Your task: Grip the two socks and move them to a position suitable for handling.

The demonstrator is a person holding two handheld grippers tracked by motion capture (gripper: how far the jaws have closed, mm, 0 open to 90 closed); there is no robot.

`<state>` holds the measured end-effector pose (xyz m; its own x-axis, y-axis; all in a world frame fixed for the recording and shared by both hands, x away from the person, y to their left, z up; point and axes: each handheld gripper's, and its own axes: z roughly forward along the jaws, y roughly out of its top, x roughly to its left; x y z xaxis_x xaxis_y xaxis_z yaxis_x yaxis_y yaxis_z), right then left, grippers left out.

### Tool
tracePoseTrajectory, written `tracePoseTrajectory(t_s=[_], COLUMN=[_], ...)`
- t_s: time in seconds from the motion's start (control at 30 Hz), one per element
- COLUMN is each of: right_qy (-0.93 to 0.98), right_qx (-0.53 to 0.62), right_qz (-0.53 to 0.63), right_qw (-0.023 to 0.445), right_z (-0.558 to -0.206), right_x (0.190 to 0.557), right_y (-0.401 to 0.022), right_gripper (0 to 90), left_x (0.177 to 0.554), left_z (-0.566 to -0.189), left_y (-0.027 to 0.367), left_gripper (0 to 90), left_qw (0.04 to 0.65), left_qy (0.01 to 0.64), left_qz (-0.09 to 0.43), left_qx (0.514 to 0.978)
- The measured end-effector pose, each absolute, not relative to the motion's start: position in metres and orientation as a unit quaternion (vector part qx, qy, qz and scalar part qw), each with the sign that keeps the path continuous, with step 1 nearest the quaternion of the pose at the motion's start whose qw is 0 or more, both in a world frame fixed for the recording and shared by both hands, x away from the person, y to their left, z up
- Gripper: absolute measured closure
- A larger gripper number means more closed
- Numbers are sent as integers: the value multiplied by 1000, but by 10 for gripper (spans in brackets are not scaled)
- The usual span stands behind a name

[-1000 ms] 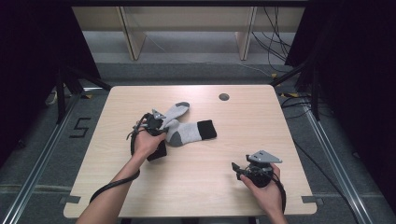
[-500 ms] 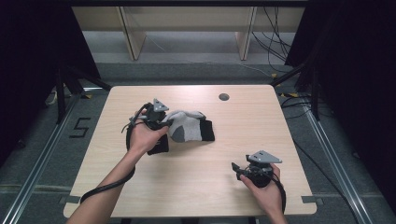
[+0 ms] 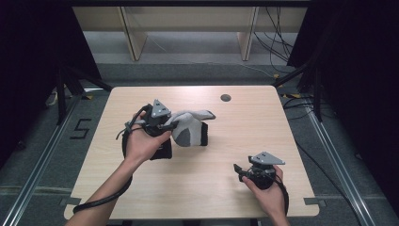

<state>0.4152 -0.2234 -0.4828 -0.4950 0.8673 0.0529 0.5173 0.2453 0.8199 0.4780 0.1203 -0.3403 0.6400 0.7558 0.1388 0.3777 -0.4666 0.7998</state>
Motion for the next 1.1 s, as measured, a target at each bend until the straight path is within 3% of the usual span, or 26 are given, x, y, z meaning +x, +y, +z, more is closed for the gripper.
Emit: tracePoseTrajectory(t_s=[0.17,0.5,0.87,1.03,1.1], right_qy=[754,753,770,800,814], right_qx=[474,459,434,424,435], right_qz=[409,415,416,383,353], right_qw=[200,223,214,185,152], right_z=[-481,-477,-463,-466,-468], right_x=[413,414,416,421,421], right_y=[-223,-229,-214,-192,-182], right_gripper=[331,331,378,512,556], left_x=[461,438,431,422,420], left_z=[-331,-344,-441,-475,-482], left_y=[118,112,120,113,109], left_gripper=[729,728,710,668,616], left_qw=[398,398,295,245,256], left_qy=[329,310,348,333,331], left_qz=[247,233,230,228,222], left_qx=[820,831,860,881,881])
